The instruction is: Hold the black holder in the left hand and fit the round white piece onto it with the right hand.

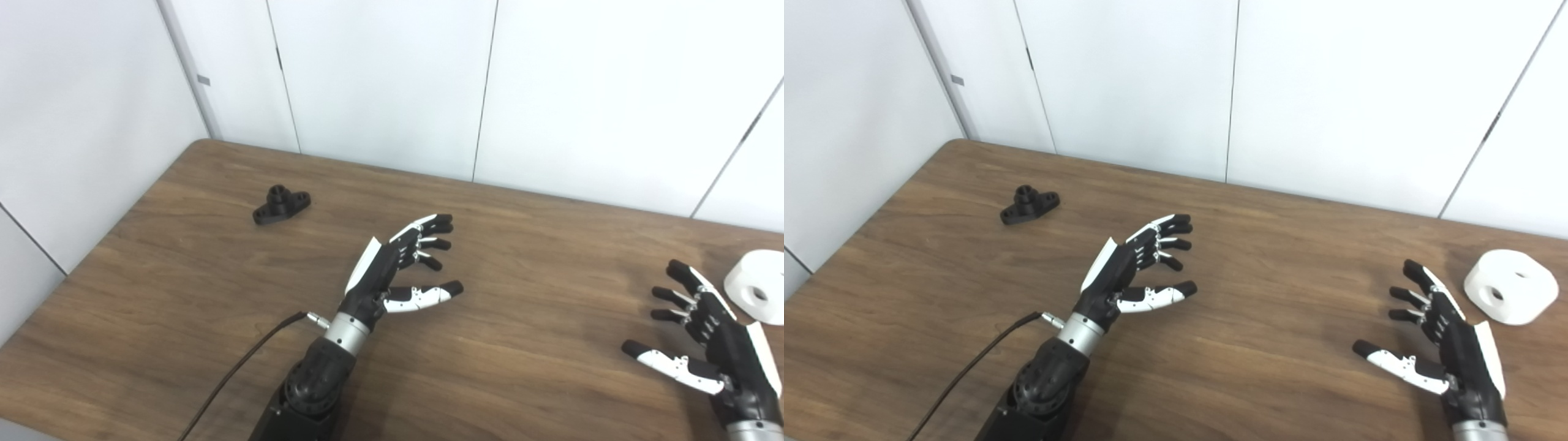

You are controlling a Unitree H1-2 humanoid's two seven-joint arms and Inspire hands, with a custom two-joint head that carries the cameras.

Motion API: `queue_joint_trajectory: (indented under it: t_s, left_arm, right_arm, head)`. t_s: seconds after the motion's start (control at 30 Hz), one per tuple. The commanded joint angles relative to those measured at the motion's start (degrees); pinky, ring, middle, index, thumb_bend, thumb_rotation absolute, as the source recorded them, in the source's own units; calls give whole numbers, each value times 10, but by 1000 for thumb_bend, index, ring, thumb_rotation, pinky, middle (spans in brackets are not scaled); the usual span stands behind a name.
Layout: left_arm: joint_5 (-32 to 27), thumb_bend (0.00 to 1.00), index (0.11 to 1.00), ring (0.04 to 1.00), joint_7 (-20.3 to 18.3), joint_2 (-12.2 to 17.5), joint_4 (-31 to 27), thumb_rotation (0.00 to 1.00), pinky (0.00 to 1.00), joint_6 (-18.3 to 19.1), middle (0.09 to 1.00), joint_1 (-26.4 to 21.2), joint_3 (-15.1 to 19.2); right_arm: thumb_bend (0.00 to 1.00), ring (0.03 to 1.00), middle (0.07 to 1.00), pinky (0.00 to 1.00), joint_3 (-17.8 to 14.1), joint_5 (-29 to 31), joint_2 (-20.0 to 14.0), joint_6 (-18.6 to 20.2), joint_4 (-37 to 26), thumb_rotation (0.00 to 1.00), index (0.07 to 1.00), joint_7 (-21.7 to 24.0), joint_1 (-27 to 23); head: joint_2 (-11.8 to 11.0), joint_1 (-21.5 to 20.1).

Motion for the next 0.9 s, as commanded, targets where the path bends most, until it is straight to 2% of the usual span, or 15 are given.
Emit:
queue_joint_trajectory:
  t_s: [0.0, 0.2, 0.27, 0.33, 0.4, 0.6, 0.87]
  left_arm:
    - [-1, 747, 847, 758, 6, -4, -3, 124, 603, -8, 833, 3, -4]
    - [1, 748, 841, 757, 6, -3, 2, 142, 604, -13, 828, 2, -6]
    - [-3, 743, 841, 760, 4, -4, 7, 135, 603, -16, 832, 1, -7]
    - [-1, 732, 842, 764, 5, -5, 14, 126, 608, -22, 836, 2, -9]
    - [2, 724, 842, 767, 6, -7, 22, 116, 613, -28, 840, 2, -10]
    - [-6, 713, 840, 771, 3, -10, 33, 146, 610, -35, 848, 0, -13]
    - [-10, 717, 832, 765, 2, -8, 31, 134, 608, -31, 845, -5, -11]
  right_arm:
    - [715, 786, 890, 650, -5, 10, -3, -15, -18, 166, 888, -1, -12]
    - [720, 788, 890, 657, -8, 14, -5, -13, -19, 165, 883, 1, -11]
    - [720, 789, 888, 660, -8, 14, -7, -15, -16, 172, 882, 2, -10]
    - [719, 786, 889, 651, -9, 19, -7, -18, -11, 166, 880, 3, -10]
    - [718, 785, 890, 642, -9, 22, -8, -23, -5, 161, 878, 4, -10]
    - [715, 776, 887, 631, -8, 22, -12, -29, 0, 160, 885, 4, -12]
    - [725, 780, 895, 636, -8, 25, -14, -26, 1, 166, 886, 8, -17]
  head:
    - [-2, 1]
    - [-3, 4]
    - [-9, 7]
    - [-28, 11]
    - [-36, 16]
    - [-30, 18]
    - [-27, 16]
